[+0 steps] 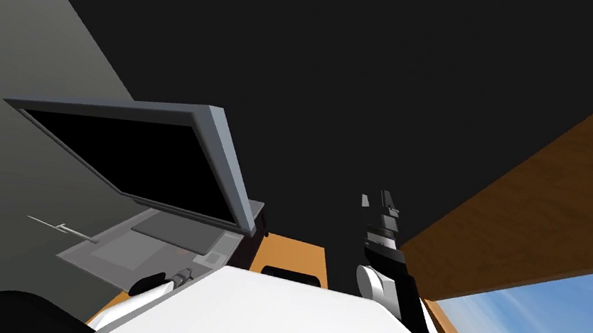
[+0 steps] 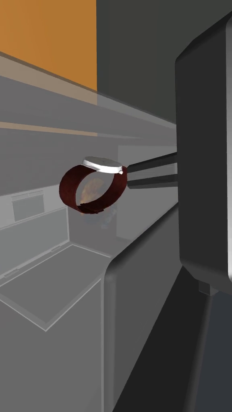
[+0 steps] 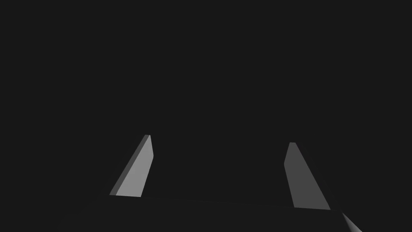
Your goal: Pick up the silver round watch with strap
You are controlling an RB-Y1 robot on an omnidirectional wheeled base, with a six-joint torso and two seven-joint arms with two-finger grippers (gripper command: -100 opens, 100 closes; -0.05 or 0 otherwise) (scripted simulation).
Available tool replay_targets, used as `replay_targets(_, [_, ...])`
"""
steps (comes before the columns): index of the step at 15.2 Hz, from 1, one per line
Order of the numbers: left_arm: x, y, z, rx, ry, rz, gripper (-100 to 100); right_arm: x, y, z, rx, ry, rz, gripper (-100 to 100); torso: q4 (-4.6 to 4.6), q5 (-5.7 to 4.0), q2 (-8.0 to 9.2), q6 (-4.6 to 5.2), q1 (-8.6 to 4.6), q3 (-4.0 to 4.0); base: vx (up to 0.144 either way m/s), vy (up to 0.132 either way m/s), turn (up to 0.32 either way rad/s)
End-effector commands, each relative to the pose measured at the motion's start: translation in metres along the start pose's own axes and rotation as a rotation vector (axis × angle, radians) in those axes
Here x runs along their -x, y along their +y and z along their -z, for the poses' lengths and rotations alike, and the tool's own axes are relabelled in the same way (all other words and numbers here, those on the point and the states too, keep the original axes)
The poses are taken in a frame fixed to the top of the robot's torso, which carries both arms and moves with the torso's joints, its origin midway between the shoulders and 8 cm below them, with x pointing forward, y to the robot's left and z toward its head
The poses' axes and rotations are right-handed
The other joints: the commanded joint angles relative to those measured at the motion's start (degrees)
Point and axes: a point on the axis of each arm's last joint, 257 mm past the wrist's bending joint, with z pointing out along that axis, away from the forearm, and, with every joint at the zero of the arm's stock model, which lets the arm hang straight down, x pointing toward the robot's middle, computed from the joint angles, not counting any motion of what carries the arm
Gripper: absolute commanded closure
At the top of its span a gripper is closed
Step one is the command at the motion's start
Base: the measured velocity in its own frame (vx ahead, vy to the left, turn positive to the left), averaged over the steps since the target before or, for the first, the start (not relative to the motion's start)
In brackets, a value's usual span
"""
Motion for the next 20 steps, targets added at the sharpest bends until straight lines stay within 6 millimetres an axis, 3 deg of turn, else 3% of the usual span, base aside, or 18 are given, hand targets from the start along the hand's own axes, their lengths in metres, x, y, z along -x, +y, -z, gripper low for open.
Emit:
replay_targets(1, [0.001, -0.003, 0.007, -0.004, 0.001, -0.022, 100, 0.000, 0.000, 0.000, 0.000, 0.000, 0.000, 0, 0.00, 0.00, 0.00, 0.00, 0.00, 0.00, 0.066, -0.025, 0.145])
replay_targets(4, [0.000, -0.003, 0.006, -0.004, 0.001, -0.022, 100, 0.000, 0.000, 0.000, 0.000, 0.000, 0.000, 0, 0.01, 0.01, 0.08, 0.02, 0.06, 0.04, 0.035, -0.018, 0.055])
replay_targets(5, [-0.012, -0.015, 0.009, -0.027, 0.031, -0.010, -100, 0.000, 0.000, 0.000, 0.000, 0.000, 0.000, 0, 0.03, 0.02, 0.13, 0.03, 0.08, 0.07, -0.026, 0.037, -0.010])
replay_targets(10, [-0.033, -0.037, 0.013, -0.067, 0.083, 0.014, -100, 0.000, 0.000, 0.000, 0.000, 0.000, 0.000, 0, 0.17, 0.17, 0.77, 0.03, 0.82, 0.44, -0.112, 0.141, -0.027])
replay_targets(16, [-0.066, -0.071, 0.022, -0.131, 0.168, 0.049, -100, 0.000, 0.000, 0.000, 0.000, 0.000, 0.000, 0, 0.14, 0.15, 0.67, 0.03, 0.70, 0.38, -0.088, 0.128, -0.020])
replay_targets(17, [-0.059, -0.064, 0.020, -0.119, 0.151, 0.043, -100, 0.000, 0.000, 0.000, 0.000, 0.000, 0.000, 0, 0.15, 0.16, 0.69, 0.03, 0.74, 0.39, -0.058, 0.083, -0.020])
replay_targets(20, [-0.067, -0.065, 0.008, -0.110, 0.147, 0.048, -100, 0.000, 0.000, 0.000, 0.000, 0.000, 0.000, 0, 0.09, 0.10, 0.37, 0.04, 0.39, 0.22, 0.003, 0.030, -0.038])
